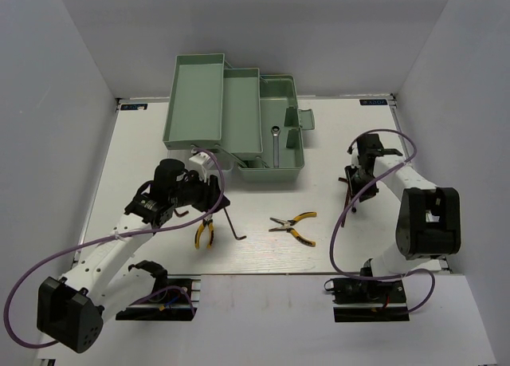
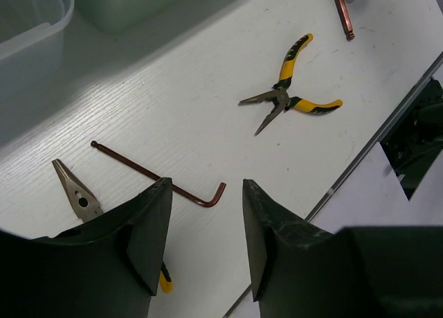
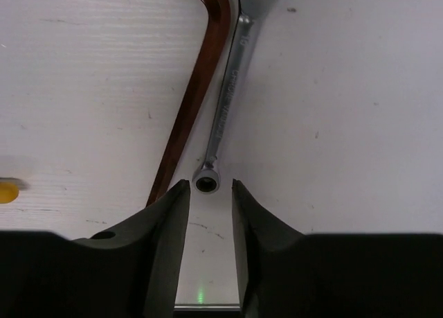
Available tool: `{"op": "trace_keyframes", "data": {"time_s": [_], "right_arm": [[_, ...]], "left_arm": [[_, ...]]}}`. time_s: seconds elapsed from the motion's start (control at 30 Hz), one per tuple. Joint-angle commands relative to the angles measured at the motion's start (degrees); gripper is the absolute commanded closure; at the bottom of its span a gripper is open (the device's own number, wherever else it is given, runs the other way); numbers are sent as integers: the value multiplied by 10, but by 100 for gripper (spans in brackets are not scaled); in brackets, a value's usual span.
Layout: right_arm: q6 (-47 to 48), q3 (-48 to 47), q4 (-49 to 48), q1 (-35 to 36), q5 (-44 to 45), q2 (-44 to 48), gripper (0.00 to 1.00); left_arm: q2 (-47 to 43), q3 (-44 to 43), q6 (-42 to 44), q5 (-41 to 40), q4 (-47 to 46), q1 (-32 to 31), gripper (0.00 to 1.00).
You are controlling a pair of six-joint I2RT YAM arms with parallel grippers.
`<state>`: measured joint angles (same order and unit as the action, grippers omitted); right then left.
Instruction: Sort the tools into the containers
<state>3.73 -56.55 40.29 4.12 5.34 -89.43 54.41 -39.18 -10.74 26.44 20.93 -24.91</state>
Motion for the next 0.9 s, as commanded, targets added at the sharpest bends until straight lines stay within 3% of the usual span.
{"op": "trace_keyframes", "data": {"time_s": [0.0, 0.57, 0.67, 0.8, 0.87], "right_arm": [[7, -15, -45, -4, -21, -5, 62], [-7, -54, -77, -20, -12, -130, 60], [-6, -48, -76, -21, -20, -146, 69], [-11, -35, -73, -28, -26, -154, 90], [-11, -34, -71, -34, -37, -152, 94]], "left_arm": [[-12, -20, 5, 12, -5, 2, 44], [-12, -20, 5, 12, -5, 2, 44], [-12, -20, 5, 12, -5, 2, 44], [-12, -20, 5, 12, -5, 2, 44], [-12, -20, 5, 12, -5, 2, 45]]}}
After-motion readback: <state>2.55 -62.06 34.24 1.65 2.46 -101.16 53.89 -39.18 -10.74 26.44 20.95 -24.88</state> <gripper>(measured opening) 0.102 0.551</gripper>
